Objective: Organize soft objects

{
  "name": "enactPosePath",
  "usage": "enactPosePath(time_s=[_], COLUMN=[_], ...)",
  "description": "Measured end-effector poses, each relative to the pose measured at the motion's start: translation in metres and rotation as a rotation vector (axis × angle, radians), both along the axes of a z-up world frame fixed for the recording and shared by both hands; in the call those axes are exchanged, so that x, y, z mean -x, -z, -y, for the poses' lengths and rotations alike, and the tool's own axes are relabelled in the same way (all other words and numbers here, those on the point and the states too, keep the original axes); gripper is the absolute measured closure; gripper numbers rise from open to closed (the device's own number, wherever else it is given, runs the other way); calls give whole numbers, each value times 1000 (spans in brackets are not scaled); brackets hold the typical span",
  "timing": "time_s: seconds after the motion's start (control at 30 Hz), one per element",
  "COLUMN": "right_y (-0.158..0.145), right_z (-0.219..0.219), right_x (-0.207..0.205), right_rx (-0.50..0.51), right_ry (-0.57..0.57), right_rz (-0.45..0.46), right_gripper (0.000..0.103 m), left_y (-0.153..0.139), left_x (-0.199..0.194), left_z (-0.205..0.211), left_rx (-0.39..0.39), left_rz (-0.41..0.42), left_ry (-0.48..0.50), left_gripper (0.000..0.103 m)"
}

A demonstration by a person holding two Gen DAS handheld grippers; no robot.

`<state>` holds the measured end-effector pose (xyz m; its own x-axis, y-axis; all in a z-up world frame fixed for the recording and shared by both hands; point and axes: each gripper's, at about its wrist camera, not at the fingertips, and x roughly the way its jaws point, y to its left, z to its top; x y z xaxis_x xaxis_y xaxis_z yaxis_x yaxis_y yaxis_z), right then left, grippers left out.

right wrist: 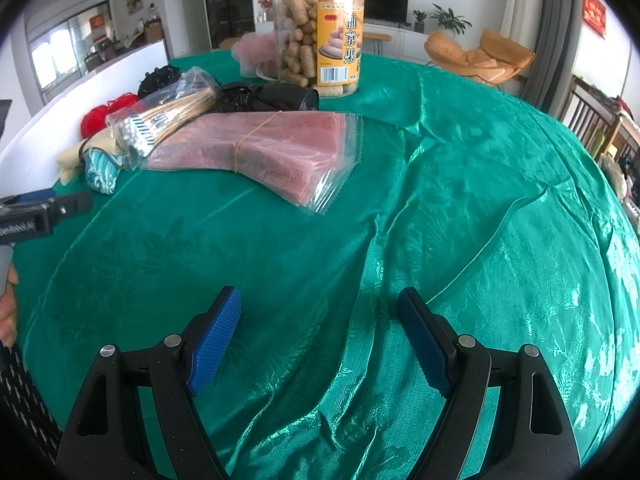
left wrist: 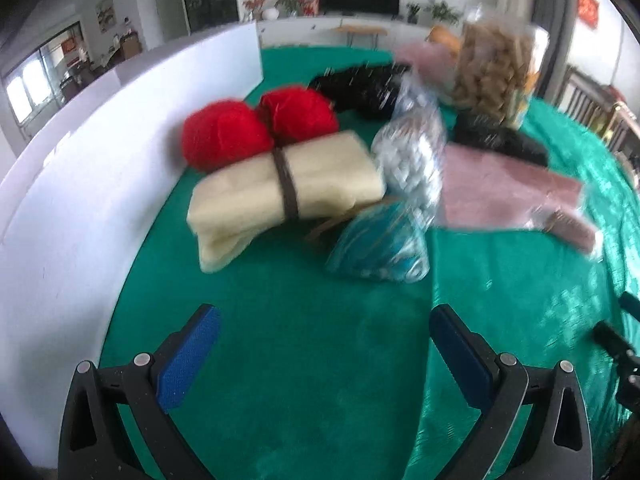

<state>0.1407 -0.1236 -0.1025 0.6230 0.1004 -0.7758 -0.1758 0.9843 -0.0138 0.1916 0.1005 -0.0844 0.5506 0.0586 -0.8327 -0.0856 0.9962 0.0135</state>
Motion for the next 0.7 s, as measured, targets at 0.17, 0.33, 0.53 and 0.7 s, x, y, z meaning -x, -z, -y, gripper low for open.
enactPosePath(time_s=[0.17,0.33,0.53,0.7], right_y=[1,-10,-61,-39], right_z=[-1,-10,-49,-72], right_x=[-2,-19,-79,-138], right_rx=[-4,76,188,248], right_ry=[-14,-124,-436,-556], right_rz=[-12,-50,-10,-197], right_gripper=[16,17,17,17], left_y=[3,1,4,5], left_x=[-1,3,-1,2], left_z=[-14,-23,-16,-3], left_rx=[82,137,98,44], left_rz=[-21,-18,-24,-35], left_ry=[-22,-34,-29,-3], left_gripper=[0,0,0,0])
